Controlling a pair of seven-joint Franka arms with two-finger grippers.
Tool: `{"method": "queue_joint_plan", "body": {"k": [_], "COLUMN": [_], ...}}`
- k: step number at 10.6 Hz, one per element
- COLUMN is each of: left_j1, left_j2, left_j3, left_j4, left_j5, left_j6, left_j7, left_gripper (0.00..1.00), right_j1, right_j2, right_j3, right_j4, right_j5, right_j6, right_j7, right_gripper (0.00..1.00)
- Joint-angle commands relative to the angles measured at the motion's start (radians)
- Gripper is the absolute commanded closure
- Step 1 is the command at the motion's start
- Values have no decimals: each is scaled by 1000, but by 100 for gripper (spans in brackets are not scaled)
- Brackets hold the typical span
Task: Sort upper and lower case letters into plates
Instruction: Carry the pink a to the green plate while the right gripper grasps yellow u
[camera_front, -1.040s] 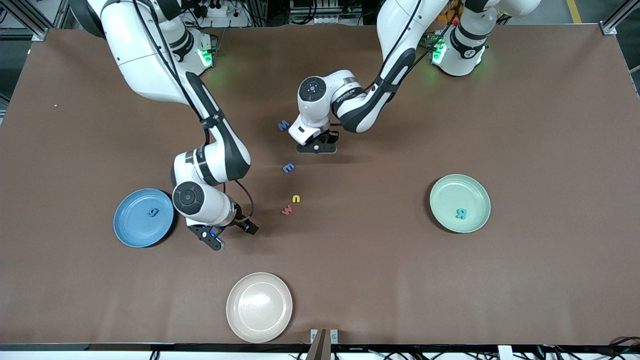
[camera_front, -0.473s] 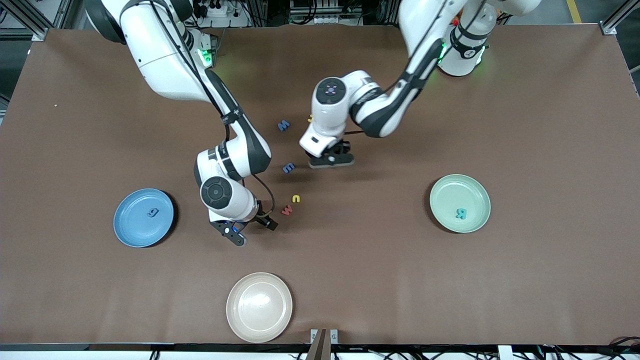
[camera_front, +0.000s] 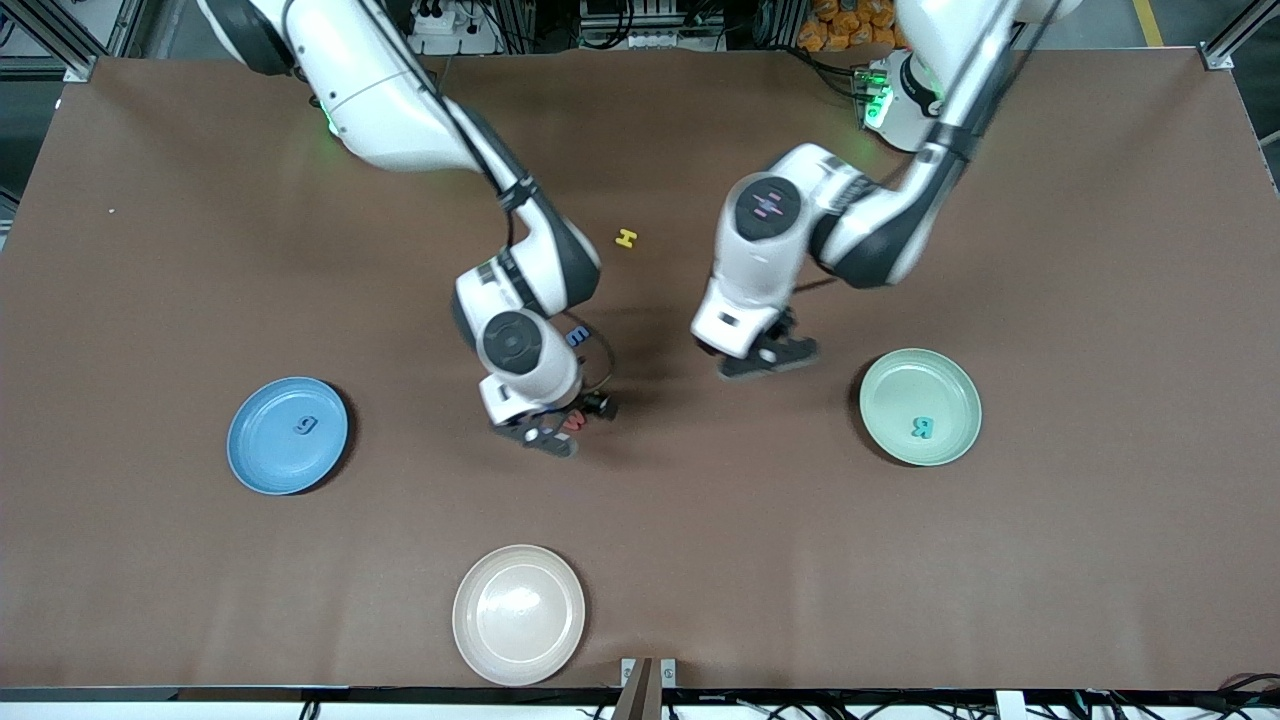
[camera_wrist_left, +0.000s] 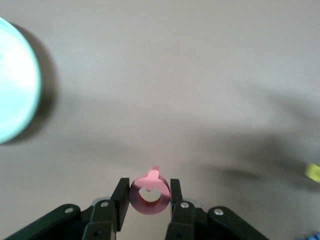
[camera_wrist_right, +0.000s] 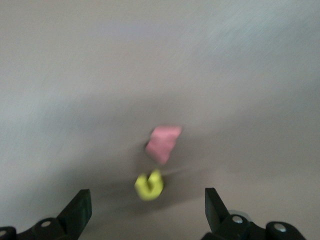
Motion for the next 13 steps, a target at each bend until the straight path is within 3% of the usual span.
{"method": "queue_joint_plan", "body": {"k": [1, 2, 3, 6, 13], "left_j1": [151, 191, 224, 311, 388], "left_j2": [-21, -24, -24, -10, 52], "left_j3": [-36, -34, -34, -27, 3], "left_j4": [-32, -32, -41, -61, -56], "left_j5": [28, 28, 28, 28, 30], "left_j6": [-13, -14, -22, -22, 13], "left_j7": [132, 187, 230, 357, 536], "left_gripper": [100, 100, 100, 100, 100], "right_j1": [138, 133, 110, 56, 104], "right_j2": [-24, -17, -8, 0, 55], "right_j3": [-62, -76, -74, -68, -73], "right_j4": [-11, -9, -2, -9, -61], "right_j5": [-12, -54, -41, 106, 62], "right_j6": [-50, -45, -41, -13, 125], "right_j7": [-3, -53, -117, -319, -339], "right_gripper": [0, 0, 0, 0, 0]}}
